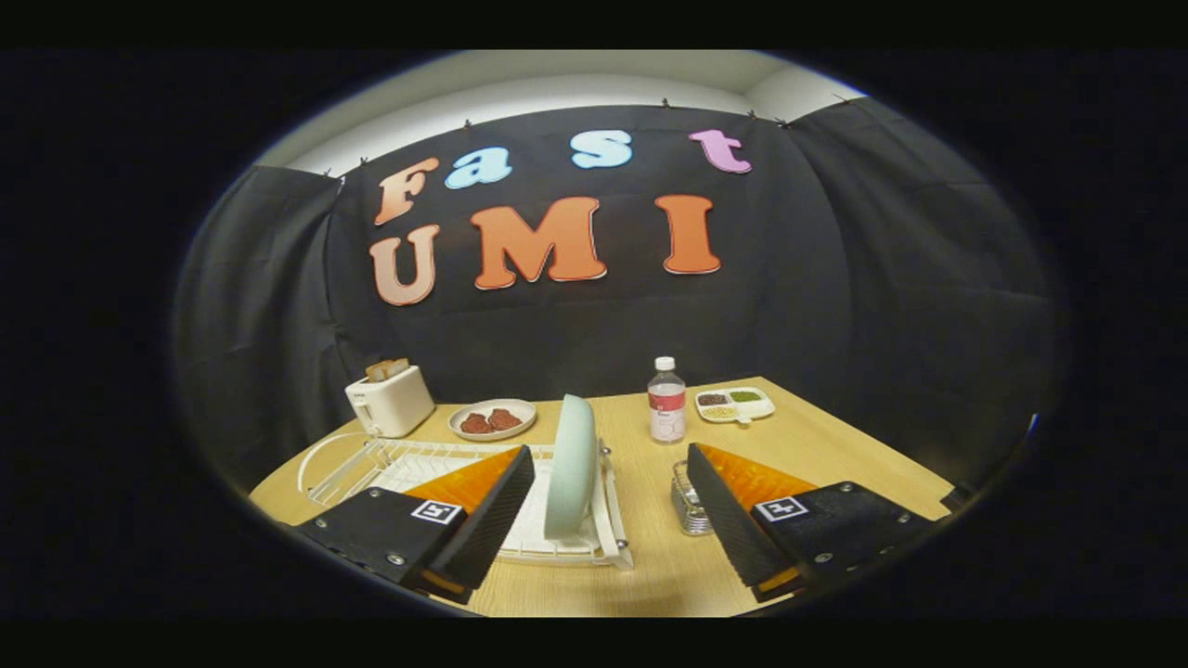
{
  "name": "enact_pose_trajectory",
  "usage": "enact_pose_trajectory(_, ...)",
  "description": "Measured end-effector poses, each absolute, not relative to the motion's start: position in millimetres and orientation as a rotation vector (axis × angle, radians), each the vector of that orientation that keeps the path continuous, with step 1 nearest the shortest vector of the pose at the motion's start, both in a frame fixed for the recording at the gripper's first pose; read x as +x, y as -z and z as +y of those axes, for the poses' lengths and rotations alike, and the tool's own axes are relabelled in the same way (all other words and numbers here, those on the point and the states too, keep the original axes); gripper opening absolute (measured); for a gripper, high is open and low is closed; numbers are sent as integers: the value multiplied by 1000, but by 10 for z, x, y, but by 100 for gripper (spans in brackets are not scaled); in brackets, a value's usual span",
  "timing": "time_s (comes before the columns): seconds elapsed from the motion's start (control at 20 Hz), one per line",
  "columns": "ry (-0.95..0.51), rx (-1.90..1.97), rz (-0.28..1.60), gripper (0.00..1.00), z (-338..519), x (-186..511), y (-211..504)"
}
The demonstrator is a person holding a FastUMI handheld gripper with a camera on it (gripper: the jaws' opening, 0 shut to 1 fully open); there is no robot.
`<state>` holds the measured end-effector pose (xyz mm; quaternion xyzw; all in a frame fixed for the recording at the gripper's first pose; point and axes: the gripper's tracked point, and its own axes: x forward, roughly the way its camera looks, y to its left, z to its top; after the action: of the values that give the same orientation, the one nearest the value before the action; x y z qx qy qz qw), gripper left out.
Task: Take the plate from the dish rack, then take the spoon from the basket and place it into the plate.
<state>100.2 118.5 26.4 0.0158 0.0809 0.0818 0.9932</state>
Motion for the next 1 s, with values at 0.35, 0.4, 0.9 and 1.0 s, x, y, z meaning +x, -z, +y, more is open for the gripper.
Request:
enact_pose_trajectory(0.35, -184, -14, 306, 98, 1544, 1633, -56)
enact_pose_trajectory(0.4, -171, -29, 333, 95, 1536, 1695, 34)
enact_pose_trajectory(0.9, -65, -168, 430, 34, 1553, 1739, 366)
enact_pose_trajectory(1.0, -10, -206, 397, 32, 1503, 1771, 289)
